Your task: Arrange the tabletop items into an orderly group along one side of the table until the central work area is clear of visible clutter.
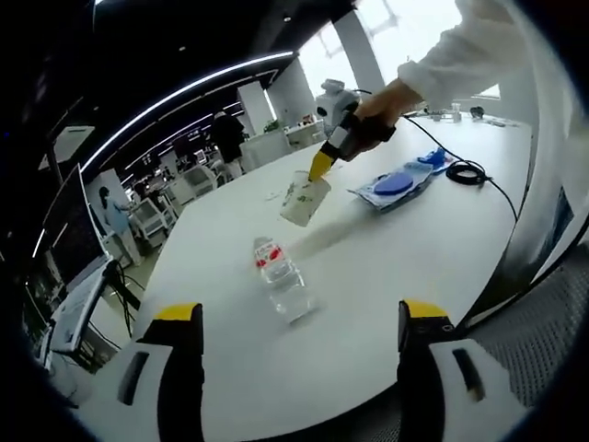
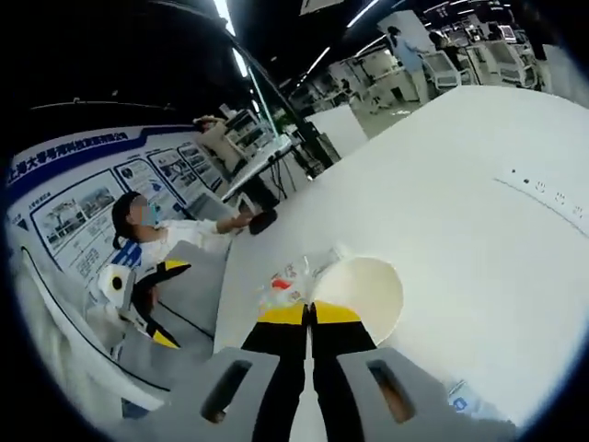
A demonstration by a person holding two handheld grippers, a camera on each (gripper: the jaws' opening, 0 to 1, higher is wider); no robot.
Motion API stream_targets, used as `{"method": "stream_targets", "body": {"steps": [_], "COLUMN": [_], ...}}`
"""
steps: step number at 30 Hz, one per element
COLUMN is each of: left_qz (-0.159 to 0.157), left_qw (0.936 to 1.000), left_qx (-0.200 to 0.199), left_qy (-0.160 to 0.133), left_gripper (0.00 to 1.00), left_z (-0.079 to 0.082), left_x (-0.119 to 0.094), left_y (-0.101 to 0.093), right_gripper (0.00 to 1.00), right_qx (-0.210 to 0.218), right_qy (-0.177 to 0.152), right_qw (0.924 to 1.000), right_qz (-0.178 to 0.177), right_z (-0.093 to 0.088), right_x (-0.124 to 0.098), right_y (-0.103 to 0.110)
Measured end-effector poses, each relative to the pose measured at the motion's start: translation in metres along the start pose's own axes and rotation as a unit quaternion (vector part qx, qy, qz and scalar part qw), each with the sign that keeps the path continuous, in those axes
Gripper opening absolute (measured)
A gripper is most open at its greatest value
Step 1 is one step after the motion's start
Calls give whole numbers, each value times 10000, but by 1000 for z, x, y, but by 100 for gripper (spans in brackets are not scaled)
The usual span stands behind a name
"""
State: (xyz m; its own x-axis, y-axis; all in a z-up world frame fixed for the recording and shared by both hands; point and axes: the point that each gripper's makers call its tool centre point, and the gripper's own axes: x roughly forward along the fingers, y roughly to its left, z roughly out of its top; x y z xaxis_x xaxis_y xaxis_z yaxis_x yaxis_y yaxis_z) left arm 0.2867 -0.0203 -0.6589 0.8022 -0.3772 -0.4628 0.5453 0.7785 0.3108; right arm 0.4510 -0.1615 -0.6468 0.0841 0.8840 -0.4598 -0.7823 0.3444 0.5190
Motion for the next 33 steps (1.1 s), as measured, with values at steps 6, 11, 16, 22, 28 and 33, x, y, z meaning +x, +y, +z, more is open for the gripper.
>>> {"method": "stream_targets", "body": {"steps": [6, 11, 16, 22, 28, 33], "left_qz": [74, 56, 88, 21, -3, -28], "left_qw": [10000, 9999, 9999, 9997, 9997, 9993], "left_qx": [-10, 11, 96, 144, 166, 247], "left_qy": [27, 85, 64, 176, 185, 284], "left_gripper": [89, 89, 85, 85, 84, 83], "left_z": [1, -1, 1, -5, -6, -10], "left_x": [-1, 0, -1, 1, 1, 2], "left_y": [3, 2, 3, 0, 0, -2], "right_gripper": [0, 0, 0, 0, 0, 0], "right_qx": [-792, -1744, -2242, -2492, -2797, -3236], "right_qy": [580, 1098, 1504, 1751, 1989, 2489], "right_qw": [9950, 9784, 9627, 9523, 9390, 9122], "right_qz": [-178, -189, -172, -170, -233, -354], "right_z": [-16, -32, -43, -45, -46, -54], "right_x": [-19, -26, -29, -38, -53, -60], "right_y": [-3, -6, -11, -18, -22, -31]}}
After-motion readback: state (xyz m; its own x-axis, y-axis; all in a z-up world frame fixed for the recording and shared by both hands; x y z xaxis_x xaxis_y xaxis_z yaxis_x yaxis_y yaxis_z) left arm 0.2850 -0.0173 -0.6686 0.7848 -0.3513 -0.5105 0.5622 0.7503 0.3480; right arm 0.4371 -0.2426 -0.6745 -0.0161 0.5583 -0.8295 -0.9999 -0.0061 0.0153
